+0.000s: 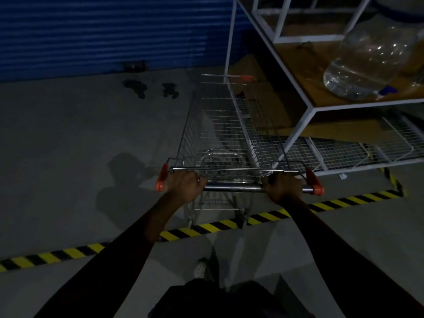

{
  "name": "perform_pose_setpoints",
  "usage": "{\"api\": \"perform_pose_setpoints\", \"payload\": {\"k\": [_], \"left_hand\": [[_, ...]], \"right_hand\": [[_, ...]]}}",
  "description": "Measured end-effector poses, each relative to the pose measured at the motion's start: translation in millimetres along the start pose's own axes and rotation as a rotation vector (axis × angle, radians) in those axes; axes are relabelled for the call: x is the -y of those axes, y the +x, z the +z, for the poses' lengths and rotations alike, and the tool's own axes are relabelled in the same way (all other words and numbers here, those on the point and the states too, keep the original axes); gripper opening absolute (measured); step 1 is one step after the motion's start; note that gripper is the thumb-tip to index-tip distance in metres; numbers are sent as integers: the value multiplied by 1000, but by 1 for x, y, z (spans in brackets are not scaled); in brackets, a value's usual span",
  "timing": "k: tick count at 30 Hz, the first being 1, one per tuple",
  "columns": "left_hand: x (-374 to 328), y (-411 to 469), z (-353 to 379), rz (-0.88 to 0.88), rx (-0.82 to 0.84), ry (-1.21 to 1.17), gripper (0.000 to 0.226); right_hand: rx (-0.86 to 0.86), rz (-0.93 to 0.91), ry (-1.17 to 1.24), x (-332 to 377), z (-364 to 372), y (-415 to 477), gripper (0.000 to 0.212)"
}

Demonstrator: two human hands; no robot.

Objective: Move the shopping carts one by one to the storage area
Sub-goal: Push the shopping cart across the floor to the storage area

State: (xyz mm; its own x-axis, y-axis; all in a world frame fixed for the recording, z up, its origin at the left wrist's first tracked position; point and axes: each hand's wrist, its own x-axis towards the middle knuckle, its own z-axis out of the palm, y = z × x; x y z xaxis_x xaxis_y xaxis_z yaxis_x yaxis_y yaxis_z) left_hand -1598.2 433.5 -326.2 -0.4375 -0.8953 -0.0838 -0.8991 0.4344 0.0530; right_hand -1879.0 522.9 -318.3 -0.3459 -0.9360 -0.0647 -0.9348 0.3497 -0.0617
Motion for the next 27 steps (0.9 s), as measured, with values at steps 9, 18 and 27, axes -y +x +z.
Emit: {"api": "perform_pose_setpoints", "payload": {"k": [9,18,27], "left_hand": [[-21,68,-16,-59,37,6,61],[-36,104,-10,-83,-83,-103,62],[-34,103,-28,-273,-519,-806,25]], "right_hand": [[5,-31,39,-23,-1,85,47],[54,-125,131,-55,-2,147,55],[36,-322,767,-27,-6,191,13]]}}
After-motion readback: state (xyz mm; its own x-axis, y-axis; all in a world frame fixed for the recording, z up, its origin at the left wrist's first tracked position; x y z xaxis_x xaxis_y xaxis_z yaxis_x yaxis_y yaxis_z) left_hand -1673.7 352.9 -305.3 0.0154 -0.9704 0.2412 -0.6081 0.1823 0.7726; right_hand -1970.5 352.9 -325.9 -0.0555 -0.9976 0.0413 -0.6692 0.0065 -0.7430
